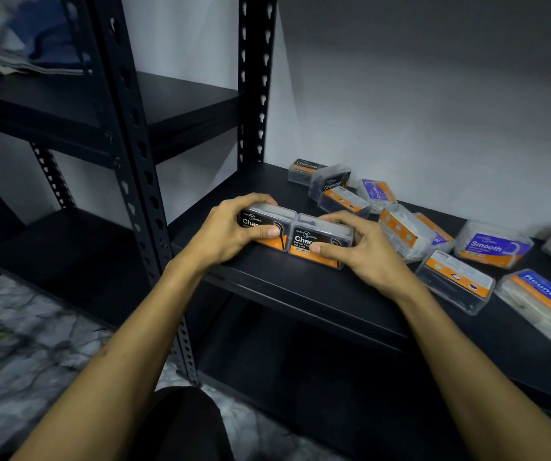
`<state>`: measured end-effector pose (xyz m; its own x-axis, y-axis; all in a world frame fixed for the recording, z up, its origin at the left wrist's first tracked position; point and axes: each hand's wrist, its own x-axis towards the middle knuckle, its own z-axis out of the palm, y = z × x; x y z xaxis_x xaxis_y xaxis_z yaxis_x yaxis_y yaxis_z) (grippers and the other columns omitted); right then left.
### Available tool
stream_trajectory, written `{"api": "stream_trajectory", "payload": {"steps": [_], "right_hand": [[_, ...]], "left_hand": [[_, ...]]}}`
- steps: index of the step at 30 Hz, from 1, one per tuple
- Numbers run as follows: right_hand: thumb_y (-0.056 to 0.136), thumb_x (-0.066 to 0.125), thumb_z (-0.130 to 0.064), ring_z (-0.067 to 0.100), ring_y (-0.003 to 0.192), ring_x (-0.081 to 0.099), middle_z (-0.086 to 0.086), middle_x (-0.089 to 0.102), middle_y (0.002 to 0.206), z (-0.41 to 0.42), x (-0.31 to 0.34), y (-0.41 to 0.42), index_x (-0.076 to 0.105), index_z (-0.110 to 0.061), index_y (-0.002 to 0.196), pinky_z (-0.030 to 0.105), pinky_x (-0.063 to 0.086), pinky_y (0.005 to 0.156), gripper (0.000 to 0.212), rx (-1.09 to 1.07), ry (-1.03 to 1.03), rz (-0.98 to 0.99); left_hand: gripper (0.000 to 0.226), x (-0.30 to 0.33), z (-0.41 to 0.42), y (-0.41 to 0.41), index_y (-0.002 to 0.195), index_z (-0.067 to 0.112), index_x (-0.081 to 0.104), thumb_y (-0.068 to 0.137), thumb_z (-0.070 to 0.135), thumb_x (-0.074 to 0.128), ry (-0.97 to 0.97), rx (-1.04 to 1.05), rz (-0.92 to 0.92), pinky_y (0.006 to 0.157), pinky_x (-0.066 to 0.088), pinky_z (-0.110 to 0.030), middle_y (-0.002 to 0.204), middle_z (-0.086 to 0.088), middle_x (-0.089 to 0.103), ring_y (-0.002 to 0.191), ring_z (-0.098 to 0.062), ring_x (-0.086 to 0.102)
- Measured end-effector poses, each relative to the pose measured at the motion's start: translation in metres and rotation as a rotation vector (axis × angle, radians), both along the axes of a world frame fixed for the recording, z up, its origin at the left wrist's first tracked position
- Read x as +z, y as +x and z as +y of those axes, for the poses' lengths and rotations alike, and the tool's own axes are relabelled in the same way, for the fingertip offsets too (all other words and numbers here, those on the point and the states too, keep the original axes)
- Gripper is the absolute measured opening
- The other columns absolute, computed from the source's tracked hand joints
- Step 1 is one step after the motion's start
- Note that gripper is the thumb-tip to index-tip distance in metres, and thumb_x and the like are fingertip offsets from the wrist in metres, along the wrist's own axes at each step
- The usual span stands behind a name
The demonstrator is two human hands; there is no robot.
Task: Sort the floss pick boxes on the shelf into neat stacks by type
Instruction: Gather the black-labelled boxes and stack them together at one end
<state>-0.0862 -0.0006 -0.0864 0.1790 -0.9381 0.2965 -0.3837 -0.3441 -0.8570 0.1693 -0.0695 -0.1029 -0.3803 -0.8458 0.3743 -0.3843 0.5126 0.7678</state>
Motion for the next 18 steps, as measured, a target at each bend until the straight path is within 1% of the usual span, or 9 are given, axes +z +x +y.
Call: {"api": "stream_trajectory", "payload": {"steps": [3, 9, 12, 14, 15, 18], "right_hand": [[0.078, 0.083, -0.017, 0.012, 0.104, 0.067, -0.005, 0.072, 0.108, 0.001, -0.002, 0.0, 0.069, -0.02, 0.113, 0.038, 0.054, 0.095, 0.038, -0.007, 0.008, -0.018], [0.079, 0.081, -0.017, 0.012, 0.105, 0.067, -0.005, 0.071, 0.109, 0.003, -0.001, 0.001, 0.068, -0.021, 0.115, 0.039, 0.054, 0.095, 0.038, -0.014, 0.008, -0.015], [0.078, 0.082, -0.017, 0.011, 0.105, 0.067, -0.006, 0.072, 0.109, 0.005, -0.002, 0.001, 0.068, -0.02, 0.115, 0.038, 0.054, 0.094, 0.039, -0.014, -0.002, -0.022], [0.078, 0.082, -0.016, 0.011, 0.104, 0.067, -0.006, 0.072, 0.108, 0.006, -0.002, 0.001, 0.068, -0.019, 0.115, 0.035, 0.054, 0.093, 0.039, -0.01, -0.012, -0.023], [0.079, 0.082, -0.015, 0.01, 0.103, 0.067, -0.006, 0.072, 0.107, 0.007, -0.002, 0.001, 0.068, -0.018, 0.115, 0.033, 0.054, 0.093, 0.039, -0.01, -0.017, -0.02], [0.079, 0.082, -0.014, 0.009, 0.103, 0.067, -0.006, 0.072, 0.107, 0.007, -0.003, 0.001, 0.068, -0.018, 0.116, 0.032, 0.054, 0.093, 0.04, -0.009, -0.021, -0.013]], "left_hand": [[0.045, -0.003, 0.002, -0.002, 0.117, 0.037, 0.066, 0.076, 0.048, 0.081, -0.019, 0.033, 0.005, 0.1, 0.048, -0.033, 0.112, 0.009, 0.069, 0.108, -0.008, 0.064], [0.051, -0.003, 0.008, -0.003, 0.124, 0.04, 0.062, 0.077, 0.049, 0.079, -0.043, 0.063, -0.004, 0.099, 0.046, -0.024, 0.117, 0.016, 0.066, 0.111, -0.002, 0.061], [0.058, -0.001, 0.01, -0.002, 0.129, 0.041, 0.057, 0.076, 0.05, 0.079, -0.058, 0.078, -0.014, 0.095, 0.041, -0.012, 0.117, 0.022, 0.064, 0.11, 0.004, 0.058], [0.065, -0.001, 0.011, -0.001, 0.13, 0.04, 0.054, 0.072, 0.051, 0.081, -0.058, 0.094, -0.005, 0.09, 0.039, -0.006, 0.115, 0.022, 0.063, 0.106, 0.007, 0.058], [0.067, -0.001, 0.011, -0.001, 0.13, 0.039, 0.053, 0.071, 0.052, 0.082, -0.052, 0.107, 0.0, 0.089, 0.04, -0.007, 0.113, 0.021, 0.063, 0.105, 0.007, 0.059], [0.064, -0.003, 0.009, 0.0, 0.122, 0.034, 0.057, 0.068, 0.055, 0.083, -0.021, 0.137, -0.009, 0.09, 0.044, -0.017, 0.107, 0.02, 0.065, 0.101, 0.004, 0.06]]}}
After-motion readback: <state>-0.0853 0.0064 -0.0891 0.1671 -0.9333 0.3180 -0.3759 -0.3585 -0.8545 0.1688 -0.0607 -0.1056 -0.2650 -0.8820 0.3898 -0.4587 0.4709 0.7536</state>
